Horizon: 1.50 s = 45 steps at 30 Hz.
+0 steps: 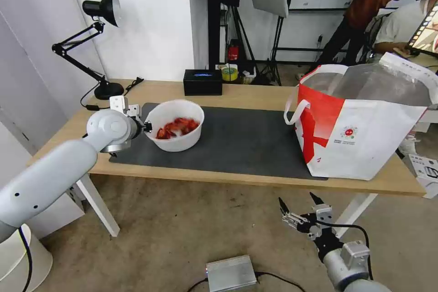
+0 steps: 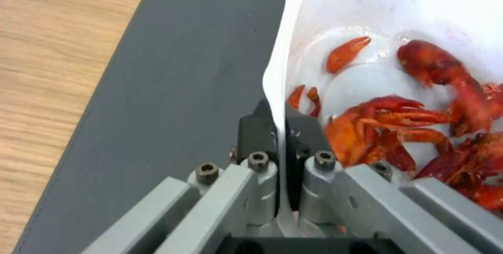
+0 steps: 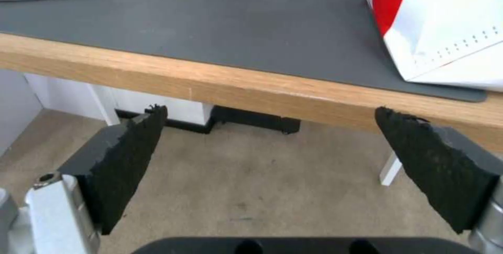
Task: Pick up the trash from the table and place it into the takeout bag.
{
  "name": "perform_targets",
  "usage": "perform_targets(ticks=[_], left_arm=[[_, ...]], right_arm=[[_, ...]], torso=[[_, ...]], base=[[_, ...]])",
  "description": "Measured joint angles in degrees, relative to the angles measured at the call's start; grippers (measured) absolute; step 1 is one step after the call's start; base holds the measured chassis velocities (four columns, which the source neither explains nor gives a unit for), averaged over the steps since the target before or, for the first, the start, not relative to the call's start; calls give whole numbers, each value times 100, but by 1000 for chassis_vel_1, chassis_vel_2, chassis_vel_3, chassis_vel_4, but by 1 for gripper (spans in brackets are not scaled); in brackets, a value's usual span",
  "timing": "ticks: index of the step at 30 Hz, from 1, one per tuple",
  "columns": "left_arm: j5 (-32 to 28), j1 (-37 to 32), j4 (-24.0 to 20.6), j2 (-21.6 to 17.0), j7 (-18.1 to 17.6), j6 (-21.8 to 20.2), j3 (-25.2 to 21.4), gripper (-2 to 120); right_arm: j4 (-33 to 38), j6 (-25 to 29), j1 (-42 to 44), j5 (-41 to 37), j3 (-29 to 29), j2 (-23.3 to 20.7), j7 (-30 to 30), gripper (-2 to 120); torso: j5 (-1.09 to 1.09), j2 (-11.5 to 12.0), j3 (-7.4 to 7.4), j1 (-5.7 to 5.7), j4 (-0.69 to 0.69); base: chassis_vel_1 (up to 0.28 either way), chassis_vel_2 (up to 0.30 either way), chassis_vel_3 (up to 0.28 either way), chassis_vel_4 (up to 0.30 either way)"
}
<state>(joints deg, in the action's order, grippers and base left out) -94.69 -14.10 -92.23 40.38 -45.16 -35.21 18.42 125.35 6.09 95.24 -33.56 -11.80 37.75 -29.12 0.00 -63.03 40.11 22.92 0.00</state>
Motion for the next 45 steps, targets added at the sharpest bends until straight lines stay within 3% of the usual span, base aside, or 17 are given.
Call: perform_targets(ticks=[17,30,45], left_arm=[[-317,228,-307,-168,-218,18,-7,0],[-971,774,-670,-474,-412,36,77,0],[-1376,1059,-991,-191,-642,56,153,0]], right_arm=[[0,0,0,0,0,0,0,100],[0,0,0,0,0,0,0,100],[0,0,0,0,0,0,0,100]], torso=[[0,0,0,0,0],[0,0,0,0,1],[1,0,0,0,0]], base=[[0,0,0,0],[0,0,0,0],[0,0,0,0]])
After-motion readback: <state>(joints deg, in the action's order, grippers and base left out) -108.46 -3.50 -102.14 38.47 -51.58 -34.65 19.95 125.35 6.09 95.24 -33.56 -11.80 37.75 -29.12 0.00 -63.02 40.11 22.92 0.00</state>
